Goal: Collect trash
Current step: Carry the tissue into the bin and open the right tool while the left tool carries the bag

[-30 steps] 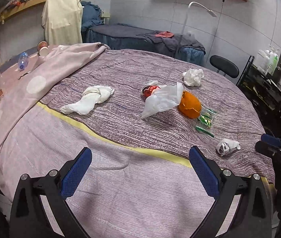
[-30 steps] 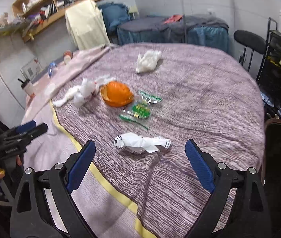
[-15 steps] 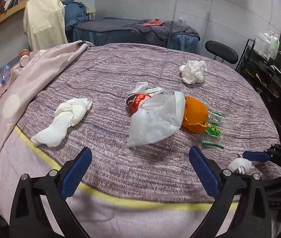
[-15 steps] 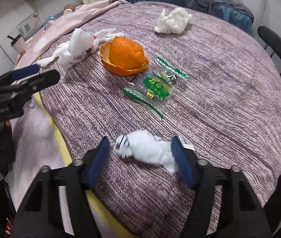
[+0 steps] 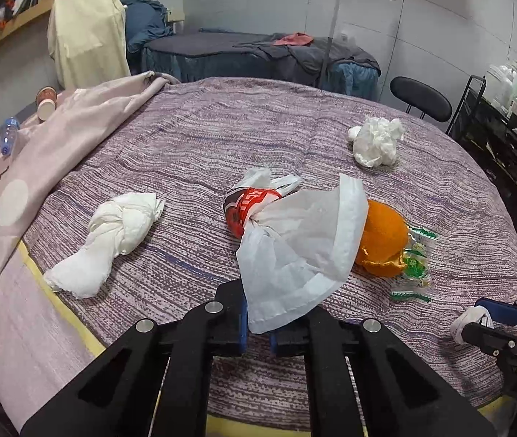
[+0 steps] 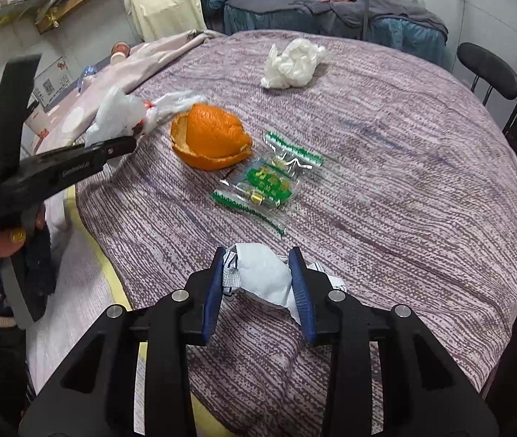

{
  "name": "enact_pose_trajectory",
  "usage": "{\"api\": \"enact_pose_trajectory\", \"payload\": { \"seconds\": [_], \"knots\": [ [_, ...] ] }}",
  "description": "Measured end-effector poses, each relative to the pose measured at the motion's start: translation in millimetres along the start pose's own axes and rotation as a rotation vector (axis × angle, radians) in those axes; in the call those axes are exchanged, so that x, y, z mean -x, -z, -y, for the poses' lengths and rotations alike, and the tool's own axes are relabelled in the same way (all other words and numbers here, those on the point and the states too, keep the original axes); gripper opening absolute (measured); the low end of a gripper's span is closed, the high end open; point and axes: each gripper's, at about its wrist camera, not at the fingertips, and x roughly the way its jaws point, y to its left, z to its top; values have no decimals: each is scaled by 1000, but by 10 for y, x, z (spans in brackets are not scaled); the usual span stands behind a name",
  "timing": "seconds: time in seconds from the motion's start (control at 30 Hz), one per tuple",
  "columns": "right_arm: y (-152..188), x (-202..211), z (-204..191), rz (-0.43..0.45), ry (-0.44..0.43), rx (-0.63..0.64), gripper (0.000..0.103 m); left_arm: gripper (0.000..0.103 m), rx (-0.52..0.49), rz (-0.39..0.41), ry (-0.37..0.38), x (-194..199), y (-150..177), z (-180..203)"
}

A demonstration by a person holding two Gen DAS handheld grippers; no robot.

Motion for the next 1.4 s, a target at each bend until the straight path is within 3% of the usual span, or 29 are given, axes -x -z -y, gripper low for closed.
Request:
{"api": "enact_pose_trajectory", "payload": {
  "seconds": [0.13,0.53,1.4],
  "knots": [
    [32,115,24,33,-18,-32,36,6,-8,61,0,270,65,29],
    [242,595,106,150,-31,-87,36,6,8,170,91,930,255,265],
    [889,1370,882,288,29,-279,36,6,-56,222,252,1349,492,1074]
  ]
}}
